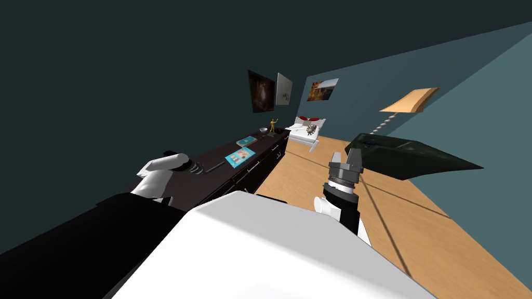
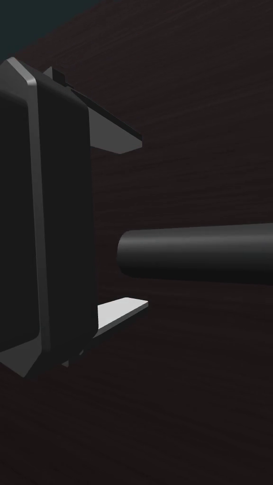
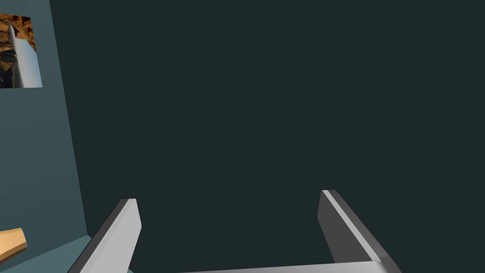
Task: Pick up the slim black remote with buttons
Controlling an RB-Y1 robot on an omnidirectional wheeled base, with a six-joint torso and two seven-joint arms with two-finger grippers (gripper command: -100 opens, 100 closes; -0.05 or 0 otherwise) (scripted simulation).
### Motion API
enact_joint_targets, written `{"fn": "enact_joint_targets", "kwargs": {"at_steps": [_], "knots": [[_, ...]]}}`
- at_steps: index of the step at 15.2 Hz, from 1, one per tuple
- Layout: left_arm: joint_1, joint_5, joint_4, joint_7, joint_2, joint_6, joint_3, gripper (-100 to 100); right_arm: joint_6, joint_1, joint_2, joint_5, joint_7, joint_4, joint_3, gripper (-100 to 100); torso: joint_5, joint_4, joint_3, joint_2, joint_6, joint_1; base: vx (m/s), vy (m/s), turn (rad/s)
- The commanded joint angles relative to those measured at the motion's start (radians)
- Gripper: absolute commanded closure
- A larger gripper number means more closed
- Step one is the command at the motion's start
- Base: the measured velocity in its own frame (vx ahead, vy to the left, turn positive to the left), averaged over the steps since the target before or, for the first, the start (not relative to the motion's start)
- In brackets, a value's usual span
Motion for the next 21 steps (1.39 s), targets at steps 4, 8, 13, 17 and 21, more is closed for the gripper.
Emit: {"fn": "enact_joint_targets", "kwargs": {"at_steps": [4,8,13,17,21], "knots": [[-0.012,0.056,0.07,0.021,0.022,0.104,0.03,-100,0.0,0.0,0.0,0.0,0.0,0.0,0.0,0,0.0,0.0,0.0,0.0,0.0,0.0,0.006,0.04,-0.161],[-0.021,0.095,0.123,0.034,0.034,0.186,0.048,-100,0.0,0.0,0.0,0.0,0.0,0.0,0.0,0,0.001,0.0,0.0,-0.001,0.0,0.002,0.006,0.055,-0.198],[-0.028,0.135,0.18,0.048,0.044,0.277,0.065,-100,0.0,0.0,0.0,0.0,0.0,0.0,0.0,0,0.0,0.0,-0.001,-0.001,0.0,0.001,0.008,0.049,-0.154],[-0.031,0.142,0.193,0.051,0.045,0.29,0.067,-100,0.0,0.0,0.0,0.0,0.0,0.0,0.0,0,0.001,0.0,-0.001,-0.001,0.0,0.002,0.009,0.052,-0.122],[-0.041,0.129,0.211,0.042,0.023,0.264,0.054,-100,0.0,0.0,0.0,0.0,0.0,0.0,0.0,0,0.0,0.0,0.0,-0.001,-0.001,-0.003,0.002,-0.006,-0.009]]}}
